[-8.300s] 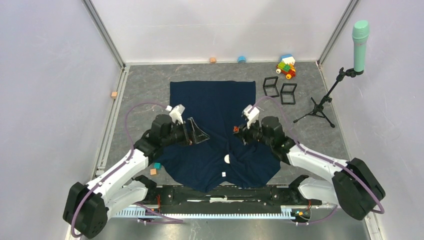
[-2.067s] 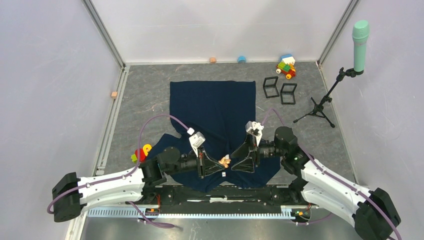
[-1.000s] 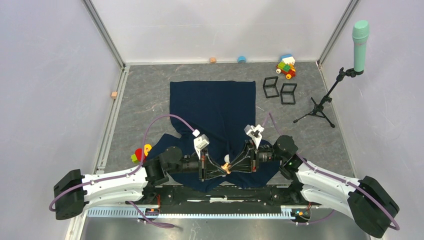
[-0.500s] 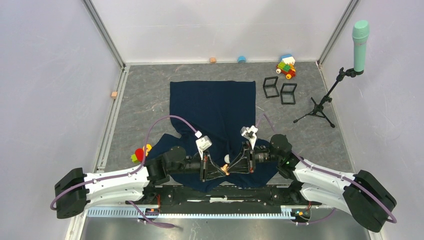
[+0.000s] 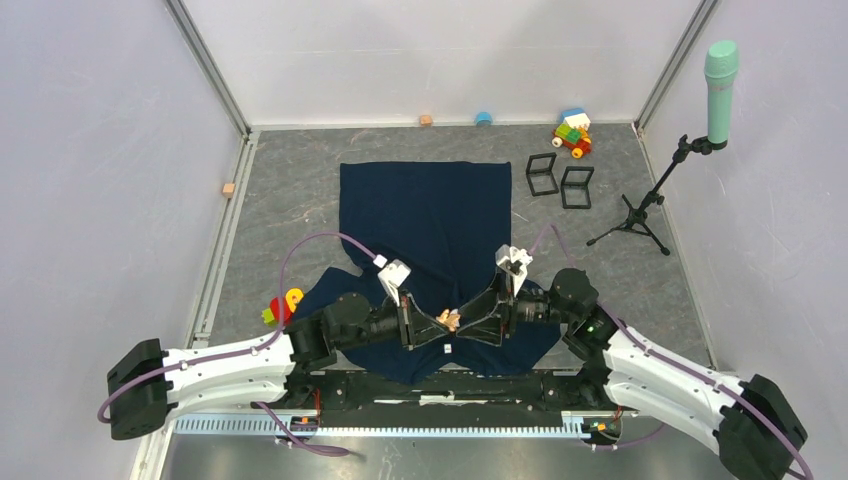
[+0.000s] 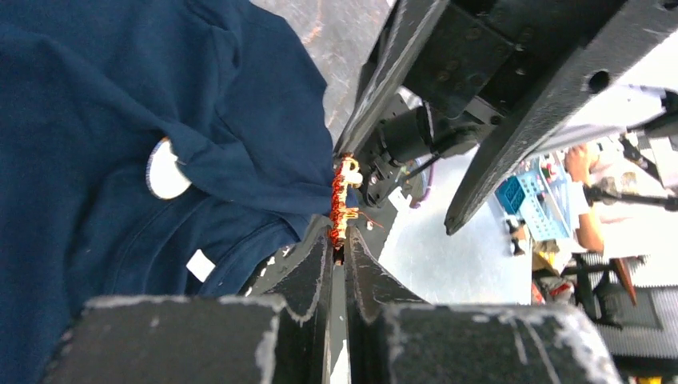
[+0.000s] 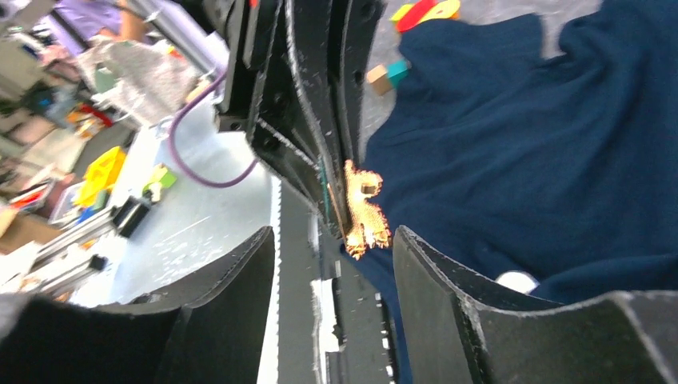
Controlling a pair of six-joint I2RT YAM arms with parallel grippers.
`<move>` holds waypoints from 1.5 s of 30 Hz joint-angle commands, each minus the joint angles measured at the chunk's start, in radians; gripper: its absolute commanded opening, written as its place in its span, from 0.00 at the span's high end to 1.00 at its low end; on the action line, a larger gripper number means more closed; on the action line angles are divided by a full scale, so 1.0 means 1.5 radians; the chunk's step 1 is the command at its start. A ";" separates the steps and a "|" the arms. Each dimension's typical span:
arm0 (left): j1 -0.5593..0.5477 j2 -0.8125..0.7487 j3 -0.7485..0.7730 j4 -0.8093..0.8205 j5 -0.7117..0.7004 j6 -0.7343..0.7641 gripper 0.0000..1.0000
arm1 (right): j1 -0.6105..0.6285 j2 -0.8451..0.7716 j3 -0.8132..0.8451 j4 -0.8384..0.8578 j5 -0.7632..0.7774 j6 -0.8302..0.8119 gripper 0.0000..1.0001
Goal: Pin the brooch onto the clothing
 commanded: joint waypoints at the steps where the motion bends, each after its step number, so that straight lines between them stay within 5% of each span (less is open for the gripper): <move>1: 0.012 -0.003 -0.002 -0.036 -0.079 -0.075 0.98 | 0.003 -0.035 0.065 -0.156 0.145 -0.096 0.38; 8: 0.121 -0.004 -0.023 -0.065 -0.045 -0.141 0.98 | 0.003 -0.016 0.081 -0.313 0.432 -0.084 0.38; 15: 0.174 0.045 -0.005 -0.090 -0.035 -0.109 0.98 | 0.036 0.058 0.049 -0.198 0.470 0.000 0.39; 22: 0.185 0.145 0.020 -0.070 -0.037 -0.092 0.98 | 0.090 0.163 0.116 -0.209 0.584 -0.024 0.46; 45: 0.187 0.319 0.110 -0.042 -0.029 -0.033 0.98 | 0.116 0.343 0.194 -0.161 0.642 -0.076 0.67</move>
